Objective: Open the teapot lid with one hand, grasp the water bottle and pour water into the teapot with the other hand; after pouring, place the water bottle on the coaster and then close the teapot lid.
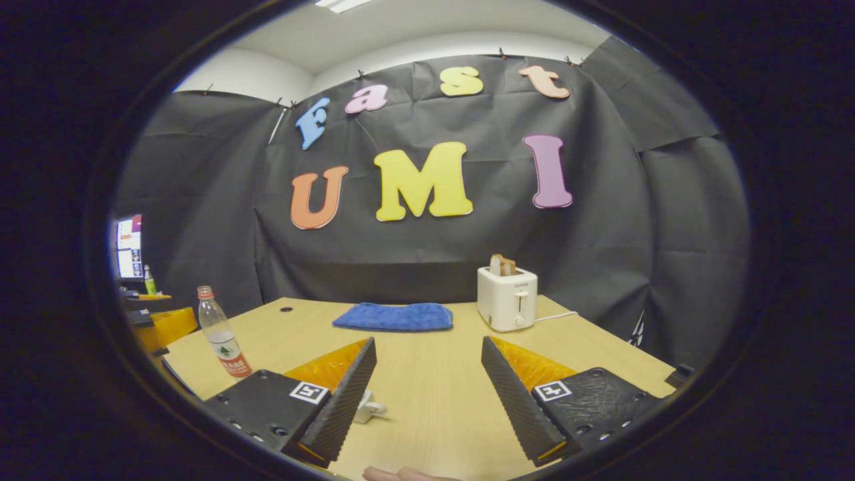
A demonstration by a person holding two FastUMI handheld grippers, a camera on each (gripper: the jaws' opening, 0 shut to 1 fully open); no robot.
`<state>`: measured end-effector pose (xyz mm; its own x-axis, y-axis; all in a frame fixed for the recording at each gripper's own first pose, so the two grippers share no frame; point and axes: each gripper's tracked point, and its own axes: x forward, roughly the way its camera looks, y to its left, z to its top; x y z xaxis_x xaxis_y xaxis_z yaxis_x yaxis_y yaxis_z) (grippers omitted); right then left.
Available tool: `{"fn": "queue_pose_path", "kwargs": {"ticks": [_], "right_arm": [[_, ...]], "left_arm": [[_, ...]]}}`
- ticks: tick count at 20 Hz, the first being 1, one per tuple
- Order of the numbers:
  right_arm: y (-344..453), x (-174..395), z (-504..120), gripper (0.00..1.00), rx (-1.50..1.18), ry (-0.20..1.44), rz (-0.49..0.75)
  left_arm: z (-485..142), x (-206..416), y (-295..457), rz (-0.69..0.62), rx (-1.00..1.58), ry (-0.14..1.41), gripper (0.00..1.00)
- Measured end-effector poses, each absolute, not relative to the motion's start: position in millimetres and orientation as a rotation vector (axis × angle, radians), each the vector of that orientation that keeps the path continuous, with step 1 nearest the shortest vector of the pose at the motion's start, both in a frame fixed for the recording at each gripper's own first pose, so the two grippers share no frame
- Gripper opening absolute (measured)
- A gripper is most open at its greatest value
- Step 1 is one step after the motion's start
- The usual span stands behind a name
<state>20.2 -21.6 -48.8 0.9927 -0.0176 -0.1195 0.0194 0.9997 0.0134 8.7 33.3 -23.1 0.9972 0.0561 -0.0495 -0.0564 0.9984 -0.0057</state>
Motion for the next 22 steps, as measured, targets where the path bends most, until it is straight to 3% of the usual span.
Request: {"fn": "queue_pose_path", "kwargs": {"ticks": [2,6,7,10,15,16,22], "right_arm": [[-19,23,-48,0.96,0.0,0.116,-0.005],[-17,38,-48,0.92,-0.048,0.082,0.004],[-10,44,-51,0.99,-0.062,0.082,0.028],[3,56,-70,0.93,-0.096,0.108,0.086],[19,66,-91,0.98,-0.069,0.125,0.129],[22,68,-98,0.93,-0.059,0.134,0.134],[56,82,-128,0.95,-0.051,0.166,0.161]], "left_arm": [[-24,15,38,0.07,0.003,0.041,0.99],[-35,23,47,0.105,0.0,0.05,0.99],[-38,25,49,0.115,-0.001,0.053,0.99],[-50,28,64,0.156,-0.016,0.07,0.99],[-42,20,73,0.157,-0.038,0.012,0.99],[-41,18,75,0.157,-0.029,0.005,0.99],[-39,12,95,0.19,-0.011,-0.007,0.99]]}}
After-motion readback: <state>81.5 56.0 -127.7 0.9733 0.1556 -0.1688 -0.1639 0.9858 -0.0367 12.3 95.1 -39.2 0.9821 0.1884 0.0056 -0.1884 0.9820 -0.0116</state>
